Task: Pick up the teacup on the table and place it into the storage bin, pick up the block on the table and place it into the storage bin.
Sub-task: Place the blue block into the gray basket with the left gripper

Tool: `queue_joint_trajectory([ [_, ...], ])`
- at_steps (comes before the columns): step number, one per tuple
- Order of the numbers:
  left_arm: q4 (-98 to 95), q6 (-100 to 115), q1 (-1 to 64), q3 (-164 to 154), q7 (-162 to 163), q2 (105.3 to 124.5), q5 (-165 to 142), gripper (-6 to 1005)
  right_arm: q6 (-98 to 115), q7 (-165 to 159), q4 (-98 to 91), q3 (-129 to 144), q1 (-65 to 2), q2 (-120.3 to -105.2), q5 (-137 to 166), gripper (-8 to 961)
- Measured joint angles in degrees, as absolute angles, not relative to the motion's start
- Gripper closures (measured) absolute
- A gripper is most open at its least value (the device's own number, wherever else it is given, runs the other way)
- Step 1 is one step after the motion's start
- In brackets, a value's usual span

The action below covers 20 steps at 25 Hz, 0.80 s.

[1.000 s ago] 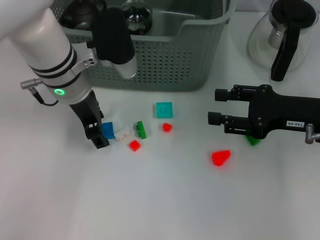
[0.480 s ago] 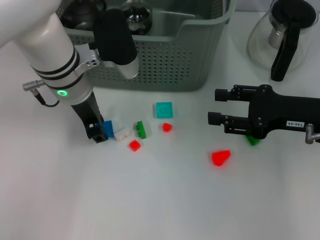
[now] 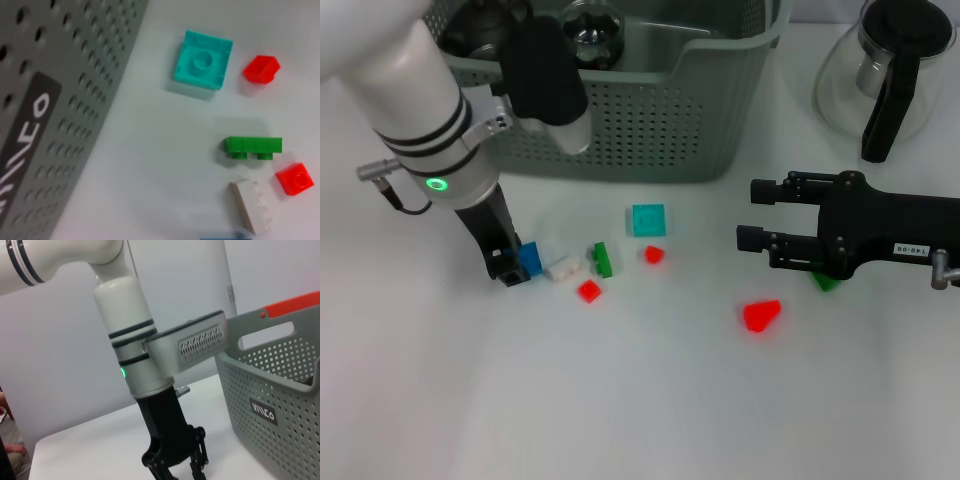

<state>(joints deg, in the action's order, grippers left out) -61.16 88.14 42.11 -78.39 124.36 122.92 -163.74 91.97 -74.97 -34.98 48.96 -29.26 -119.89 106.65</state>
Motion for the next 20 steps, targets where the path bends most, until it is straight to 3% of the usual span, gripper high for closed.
queue_joint_trajectory([
  [6, -63.83, 95.74, 42.37, -64.85, 117.72, 122.46, -160.96, 591, 92.14, -74.97, -34.98, 48.96, -29.12, -119.89, 106.6, 279],
  [9, -61.48, 102.42, 43.68, -51.29, 109.96, 121.01, -156.14, 585, 92.06, -74.97, -34.98, 48.96, -29.11, -119.89, 106.59, 279],
  [11, -56.98, 107.58, 44.37, -42.79, 104.9, 118.51, -150.04, 581, 92.04, -74.93, -34.98, 48.95, -29.1, -119.88, 106.6, 279],
  [12, -56.98, 107.58, 44.37, -42.79, 104.9, 118.51, -150.04, 579, 92.03, -74.9, -34.98, 48.95, -29.12, -119.89, 106.61, 279],
  [13, -49.74, 112.76, 44.37, -35.91, 100.63, 114.38, -140.26, 577, 92.0, -74.85, -34.98, 48.95, -29.17, -119.88, 106.6, 279],
  [16, -40.47, 115.91, 43.42, -31.48, 98.09, 110.14, -127.78, 571, 91.96, -74.84, -34.98, 48.96, -29.31, -119.89, 106.61, 279],
  [18, -35.14, 116.64, 42.5, -28.28, 98.23, 108.39, -117.96, 567, 91.95, -74.83, -34.98, 48.95, -29.37, -119.88, 106.61, 279],
  [20, -33.25, 116.48, 41.82, -24.77, 100.12, 108.13, -111.41, 563, 91.94, -74.85, -34.98, 48.95, -29.42, -119.89, 106.61, 279],
])
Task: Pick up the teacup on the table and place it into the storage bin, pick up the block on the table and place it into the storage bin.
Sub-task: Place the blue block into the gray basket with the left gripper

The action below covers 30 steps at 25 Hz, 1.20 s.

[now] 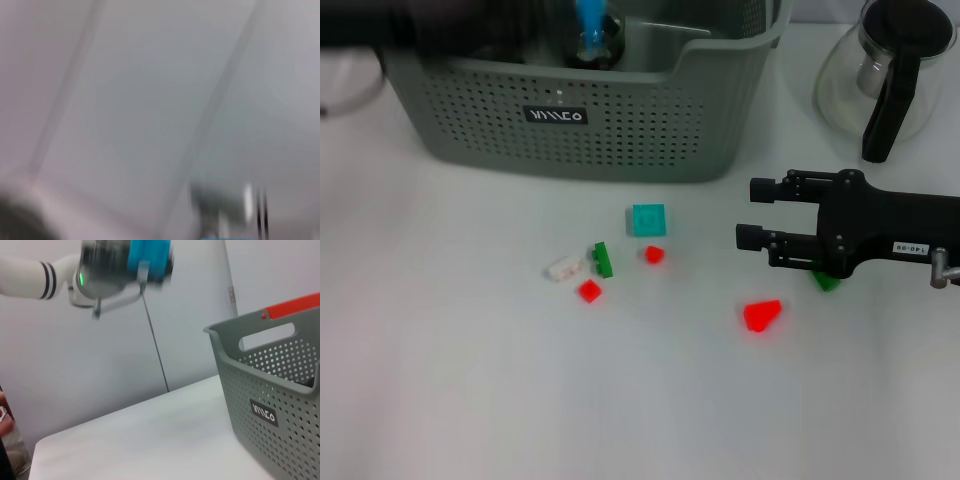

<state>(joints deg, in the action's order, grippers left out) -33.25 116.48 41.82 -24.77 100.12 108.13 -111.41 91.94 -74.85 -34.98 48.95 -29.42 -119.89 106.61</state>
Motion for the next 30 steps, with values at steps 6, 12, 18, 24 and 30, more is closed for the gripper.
queue_joint_trajectory([
  [6, -34.74, 103.46, 42.12, -17.62, 117.35, 109.63, -98.72, 551, 92.0, -74.86, -34.98, 48.95, -29.51, -119.97, 106.62, 279],
  [12, -44.45, 86.46, 44.96, -34.42, 131.88, 105.94, -107.71, 539, 91.97, -74.74, -34.98, 48.96, -29.56, -119.98, 106.61, 279],
  [18, -51.02, 80.14, 51.82, -47.05, 142.55, 105.63, -132.62, 527, 91.94, -74.66, -34.91, 49.17, -30.26, -120.02, 106.61, 279],
  [24, -50.75, 71.31, 56.72, -54.39, 148.61, 112.64, -156.52, 515, 91.94, -74.73, -34.89, 48.98, -30.32, -120.05, 106.61, 279],
  [30, -57.67, 67.34, 54.64, -53.86, 146.46, 118.49, -160.67, 503, 91.92, -74.84, -34.88, 48.96, -30.27, -120.06, 106.61, 279],
])
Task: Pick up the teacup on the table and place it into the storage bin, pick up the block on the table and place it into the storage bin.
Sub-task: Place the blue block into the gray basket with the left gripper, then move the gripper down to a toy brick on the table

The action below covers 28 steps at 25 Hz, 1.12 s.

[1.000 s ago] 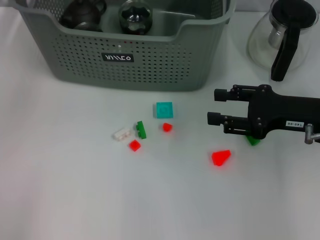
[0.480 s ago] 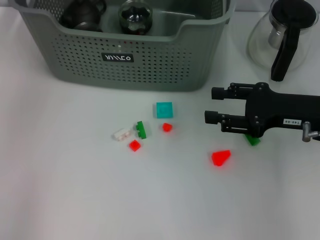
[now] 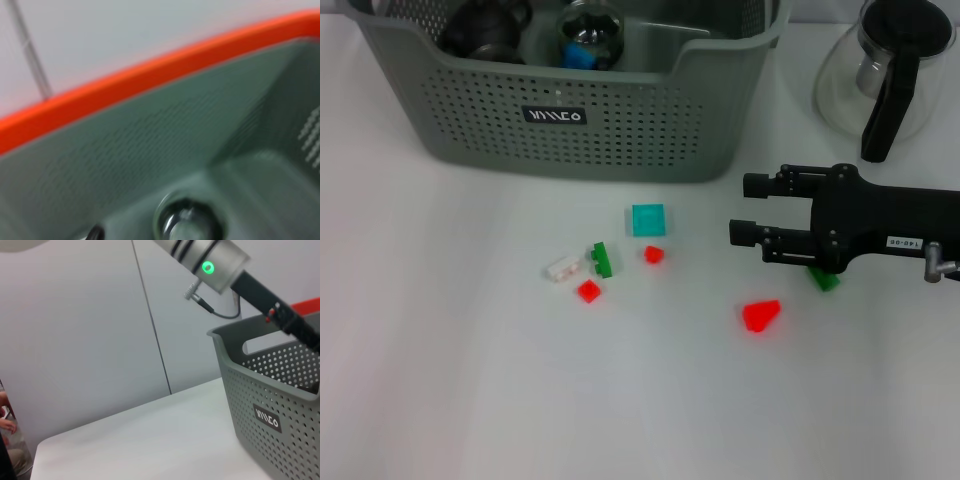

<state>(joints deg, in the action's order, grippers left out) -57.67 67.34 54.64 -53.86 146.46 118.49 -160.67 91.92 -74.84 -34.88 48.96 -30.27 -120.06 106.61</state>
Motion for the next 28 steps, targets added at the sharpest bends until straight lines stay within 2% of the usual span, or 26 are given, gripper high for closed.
queue_joint_trajectory([
  [2, -64.44, 69.75, 50.8, -52.99, 143.95, 119.35, -152.73, 499, 91.91, -74.75, -34.83, 48.95, -30.15, -120.06, 106.61, 279],
  [7, -69.25, 75.91, 43.12, -43.79, 134.66, 118.94, -126.23, 301, 91.95, -74.59, -34.79, 48.95, -29.99, -120.06, 106.61, 279],
  [10, -60.88, 85.66, 38.62, -34.92, 123.76, 116.47, -99.36, 291, 92.01, -74.67, -34.79, 48.95, -29.96, -120.06, 106.61, 279],
  [13, -45.15, 99.16, 37.31, -32.52, 115.71, 111.22, -82.53, 282, 92.35, -74.75, -34.79, 48.96, -29.97, -120.06, 106.61, 279],
  [16, -36.56, 108.33, 36.93, -32.1, 111.07, 108.43, -77.25, 289, 92.46, -74.81, -34.79, 48.96, -29.97, -120.07, 106.61, 279],
  [18, -36.25, 110.91, 36.05, -32.56, 109.66, 108.5, -79.21, 294, 92.46, -74.87, -34.8, 48.95, -30.01, -120.06, 106.62, 279],
  [24, -49.75, 112.77, 33.08, -42.15, 108.58, 111.35, -102.42, 310, 92.63, -74.93, -34.81, 48.96, -29.85, -119.89, 106.66, 279],
  [28, -56.65, 110.68, 32.75, -47.94, 108.34, 115.05, -118.35, 320, 92.65, -75.38, -34.81, 48.96, -29.62, -119.84, 106.87, 279],
])
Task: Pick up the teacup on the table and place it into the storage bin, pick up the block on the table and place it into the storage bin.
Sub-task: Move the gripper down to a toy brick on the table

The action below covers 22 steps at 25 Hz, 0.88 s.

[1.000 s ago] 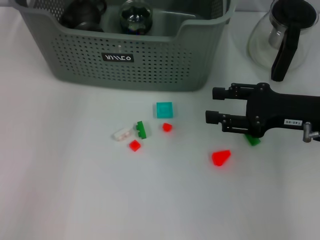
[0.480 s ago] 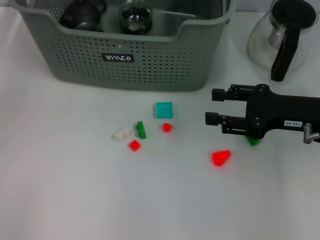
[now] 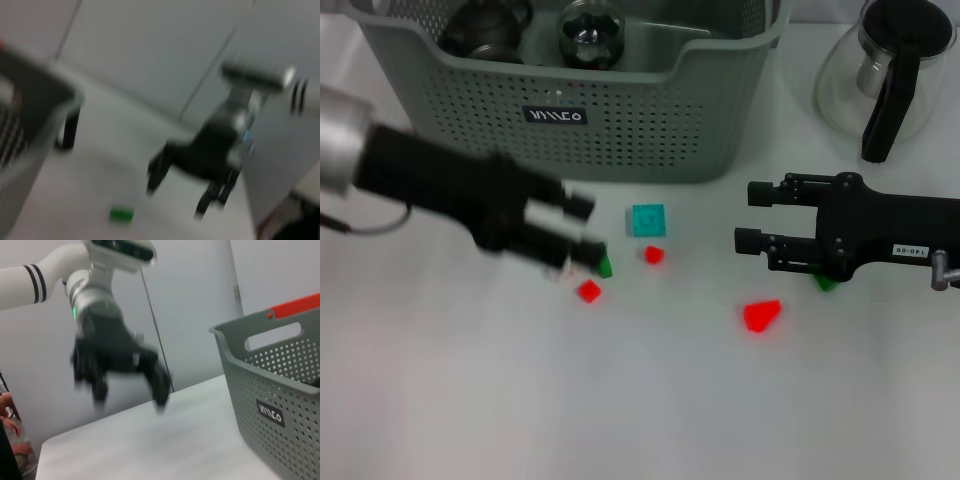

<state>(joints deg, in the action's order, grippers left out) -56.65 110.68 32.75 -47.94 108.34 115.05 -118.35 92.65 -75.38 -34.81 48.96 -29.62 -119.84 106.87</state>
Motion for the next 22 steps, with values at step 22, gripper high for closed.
queue_joint_trajectory([
  [22, -75.1, 92.69, 32.92, -75.44, 129.49, 124.36, -154.59, 566, 92.36, -76.38, -34.81, 48.95, -29.69, -119.79, 106.97, 278],
])
